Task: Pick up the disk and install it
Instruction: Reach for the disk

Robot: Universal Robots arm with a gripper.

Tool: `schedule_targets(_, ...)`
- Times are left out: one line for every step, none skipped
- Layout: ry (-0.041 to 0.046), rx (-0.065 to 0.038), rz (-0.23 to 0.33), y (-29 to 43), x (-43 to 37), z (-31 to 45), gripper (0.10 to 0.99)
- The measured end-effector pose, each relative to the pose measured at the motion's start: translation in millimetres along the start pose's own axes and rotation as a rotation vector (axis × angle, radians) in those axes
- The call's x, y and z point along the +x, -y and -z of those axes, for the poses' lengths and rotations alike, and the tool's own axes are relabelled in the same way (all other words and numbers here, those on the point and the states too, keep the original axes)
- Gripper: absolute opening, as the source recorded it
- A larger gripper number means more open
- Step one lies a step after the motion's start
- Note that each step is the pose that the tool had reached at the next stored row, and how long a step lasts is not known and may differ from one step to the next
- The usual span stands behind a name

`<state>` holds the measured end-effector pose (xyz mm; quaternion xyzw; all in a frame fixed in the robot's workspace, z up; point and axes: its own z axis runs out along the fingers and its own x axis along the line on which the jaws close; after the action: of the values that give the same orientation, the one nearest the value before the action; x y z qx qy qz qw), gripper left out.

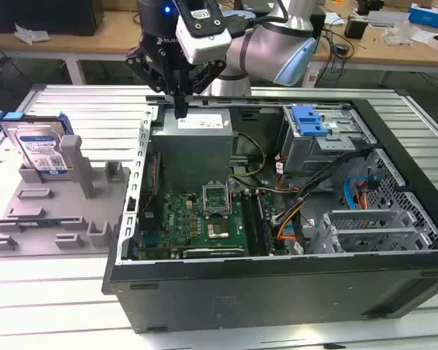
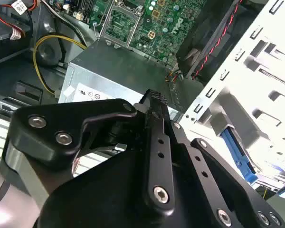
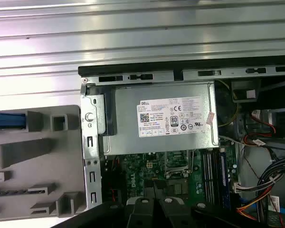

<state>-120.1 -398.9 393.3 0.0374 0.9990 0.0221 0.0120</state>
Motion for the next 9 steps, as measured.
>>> schedule_targets(0.0,0.0,0.0,0.0,-0.1,0.0,0.106)
schedule_targets(-0.0001,0.0,0.0,0.0,-0.1,0.0,0.106)
schedule_targets(-0.0001,0.0,0.0,0.0,-0.2,0.0,0.106)
schedule_targets(-0.0001,0.0,0.0,0.0,-0.2,0.0,0.106)
schedule_targets(-0.0001,0.0,0.0,0.0,-0.2,0.0,0.106)
schedule_targets(-0.0001,0.0,0.0,0.0,-0.2,0.0,0.106)
schedule_targets(-0.0002,0.0,0.0,0.0,-0.3,0.0,0.106)
schedule_targets(-0.0002,0.0,0.0,0.0,-0.2,0.0,0.106)
schedule_targets(-0.0002,0.0,0.0,0.0,-0.3,0.0,0.106)
